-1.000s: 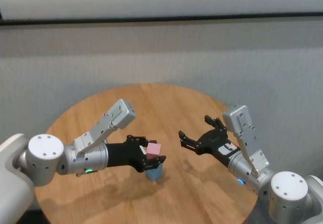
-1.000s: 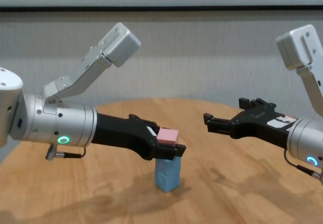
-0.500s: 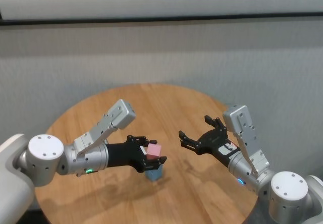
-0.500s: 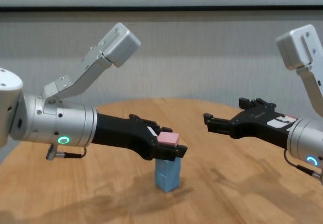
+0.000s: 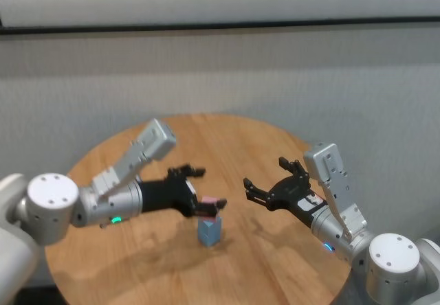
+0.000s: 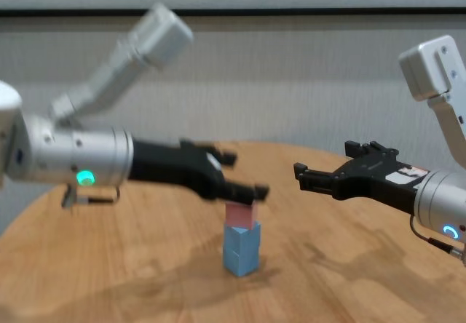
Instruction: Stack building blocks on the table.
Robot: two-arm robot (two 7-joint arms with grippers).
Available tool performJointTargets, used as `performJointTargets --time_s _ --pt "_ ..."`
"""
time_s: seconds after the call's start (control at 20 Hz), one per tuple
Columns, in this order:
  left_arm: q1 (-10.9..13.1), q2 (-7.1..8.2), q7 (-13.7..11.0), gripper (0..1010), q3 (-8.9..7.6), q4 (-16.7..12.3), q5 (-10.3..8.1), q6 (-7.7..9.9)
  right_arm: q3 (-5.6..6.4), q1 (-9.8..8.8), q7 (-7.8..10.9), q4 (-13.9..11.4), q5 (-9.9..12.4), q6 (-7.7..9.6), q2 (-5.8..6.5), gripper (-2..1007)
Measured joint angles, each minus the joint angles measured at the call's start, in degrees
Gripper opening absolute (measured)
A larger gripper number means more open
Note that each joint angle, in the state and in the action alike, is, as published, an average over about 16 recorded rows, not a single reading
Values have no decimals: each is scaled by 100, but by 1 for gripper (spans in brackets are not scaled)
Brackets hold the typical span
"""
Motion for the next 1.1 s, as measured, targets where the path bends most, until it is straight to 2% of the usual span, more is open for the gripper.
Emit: performJointTargets --time_s 0.35,0.6,0.85,1.1 --pt "293 368 636 990 -310 -912 94 150 0 0 0 0 0 0 0 1003" --pt "468 570 997 999 -462 -1396 209 233 0 0 0 0 0 0 0 1003" --pt "557 661 1168 999 -509 -1597 328 280 0 0 0 0 0 0 0 1003" --pt "543 644 1113 999 -504 -1559 308 272 0 0 0 0 0 0 0 1003"
